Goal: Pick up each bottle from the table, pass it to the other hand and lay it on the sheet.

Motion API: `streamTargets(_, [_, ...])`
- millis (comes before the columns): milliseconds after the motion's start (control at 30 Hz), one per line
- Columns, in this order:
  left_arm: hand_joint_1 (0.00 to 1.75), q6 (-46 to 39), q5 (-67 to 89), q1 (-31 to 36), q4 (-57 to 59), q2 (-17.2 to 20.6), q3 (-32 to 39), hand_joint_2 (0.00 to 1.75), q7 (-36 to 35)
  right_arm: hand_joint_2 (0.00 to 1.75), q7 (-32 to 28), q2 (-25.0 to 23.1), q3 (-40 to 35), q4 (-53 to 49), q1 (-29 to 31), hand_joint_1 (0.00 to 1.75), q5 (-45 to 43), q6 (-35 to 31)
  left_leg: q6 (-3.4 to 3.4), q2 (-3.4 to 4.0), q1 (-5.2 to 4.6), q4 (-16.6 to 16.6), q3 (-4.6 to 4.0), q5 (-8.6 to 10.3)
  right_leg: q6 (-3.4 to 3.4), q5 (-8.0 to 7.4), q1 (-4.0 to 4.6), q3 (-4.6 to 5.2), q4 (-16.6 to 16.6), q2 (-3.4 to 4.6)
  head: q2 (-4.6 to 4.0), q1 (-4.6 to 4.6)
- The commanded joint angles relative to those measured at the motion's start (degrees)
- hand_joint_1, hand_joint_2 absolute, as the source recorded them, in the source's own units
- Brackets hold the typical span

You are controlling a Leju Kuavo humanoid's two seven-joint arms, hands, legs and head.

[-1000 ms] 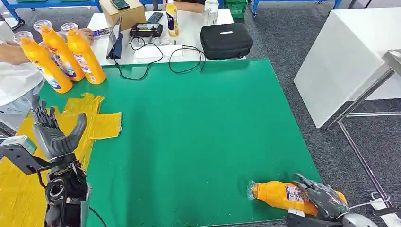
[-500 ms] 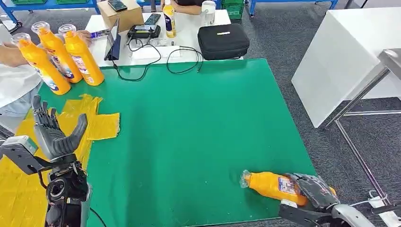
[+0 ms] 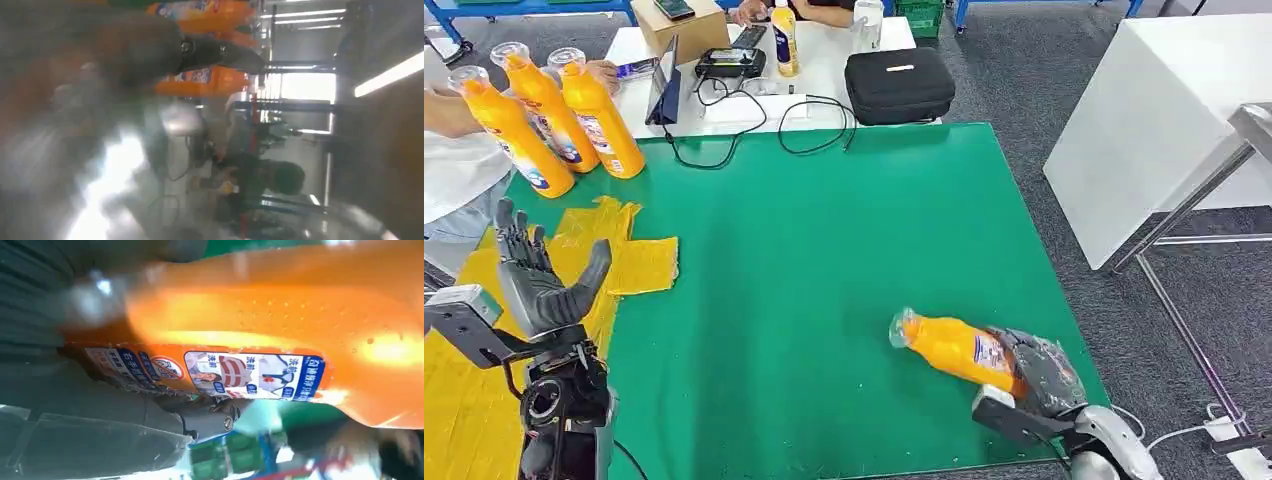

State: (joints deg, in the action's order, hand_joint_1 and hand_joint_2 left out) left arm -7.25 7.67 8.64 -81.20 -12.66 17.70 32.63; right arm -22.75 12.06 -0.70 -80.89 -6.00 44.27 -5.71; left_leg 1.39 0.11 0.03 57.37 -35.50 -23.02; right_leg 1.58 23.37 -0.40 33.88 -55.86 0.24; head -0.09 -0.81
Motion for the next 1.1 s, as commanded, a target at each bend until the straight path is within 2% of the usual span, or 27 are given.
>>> streamTargets(33, [0.0, 1.8, 4.5, -1.5, 0.0, 0.2, -10.0, 1.75, -3.3, 1.75, -0.6, -16.9, 7.0, 1.2, 9.7, 1.75, -13.7, -2.4, -0.07, 0.1, 0.05, 0.0, 0.08, -0.02, -0.04, 0.0, 0.04, -0.02, 0.0, 0.09, 0.0, 0.0])
streamTargets(300, [0.0, 1.7, 4.3, -1.5, 0.0, 0.8, -10.0, 1.75, -3.4, 1.75, -1.1, -16.5, 7.5, 1.2, 9.2, 1.75, -14.2, -2.6, -0.09, 0.05, 0.08, 0.0, 0.16, -0.05, -0.02, 0.06, 0.05, -0.16, 0.0, 0.05, 0.0, -0.02])
streamTargets(333, [0.0, 3.9, 4.8, -1.5, 0.2, 1.7, -12.0, 1.75, -4.2, 1.75, -2.1, -17.9, 9.0, 1.5, 9.6, 1.75, -18.3, -1.0, -0.08, 0.01, 0.05, 0.0, 0.09, -0.02, -0.01, 0.05, 0.03, -0.1, 0.0, 0.01, 0.0, -0.02])
streamTargets(467, [0.0, 8.9, 7.0, -0.5, 1.3, 2.3, -19.4, 1.75, -7.1, 1.75, -3.3, -22.1, 9.5, 5.9, 13.2, 1.75, -23.5, 1.6, -0.11, -0.02, 0.08, 0.0, 0.13, -0.06, -0.04, 0.08, 0.06, -0.16, 0.0, -0.02, 0.0, -0.04])
streamTargets(600, [0.0, 12.6, 7.6, 2.0, 4.5, 3.1, -26.3, 1.75, -10.3, 1.75, -3.9, -25.3, 5.1, 10.3, 17.2, 1.75, -25.0, 2.5, -0.12, 0.0, 0.1, 0.0, 0.11, -0.02, -0.05, 0.0, 0.08, -0.12, 0.0, 0.0, 0.0, -0.04])
streamTargets(800, [0.0, 15.4, 6.3, 5.2, 8.6, 3.3, -30.5, 1.75, -11.7, 1.75, -3.9, -28.1, -2.4, 16.7, 21.6, 1.75, -23.2, 1.7, -0.1, 0.03, 0.1, 0.0, 0.16, 0.02, -0.06, 0.01, 0.06, -0.14, 0.0, 0.01, 0.0, -0.02])
streamTargets(933, [0.0, 15.3, 5.1, 7.3, 10.8, 2.6, -31.1, 1.75, -12.5, 1.75, -4.4, -30.9, -7.4, 22.8, 24.3, 1.75, -23.0, 1.3, -0.12, 0.05, 0.11, 0.0, 0.12, 0.05, -0.06, 0.0, 0.07, -0.1, 0.0, 0.03, 0.0, -0.02])
streamTargets(1100, [0.0, 15.8, 3.4, 7.6, 11.6, 2.7, -31.1, 1.75, -12.7, 1.75, -5.2, -31.2, -11.7, 25.9, 25.2, 1.75, -21.3, 0.0, -0.12, 0.0, 0.11, 0.0, 0.15, 0.05, -0.04, 0.02, 0.1, -0.13, 0.0, -0.02, 0.0, -0.02])
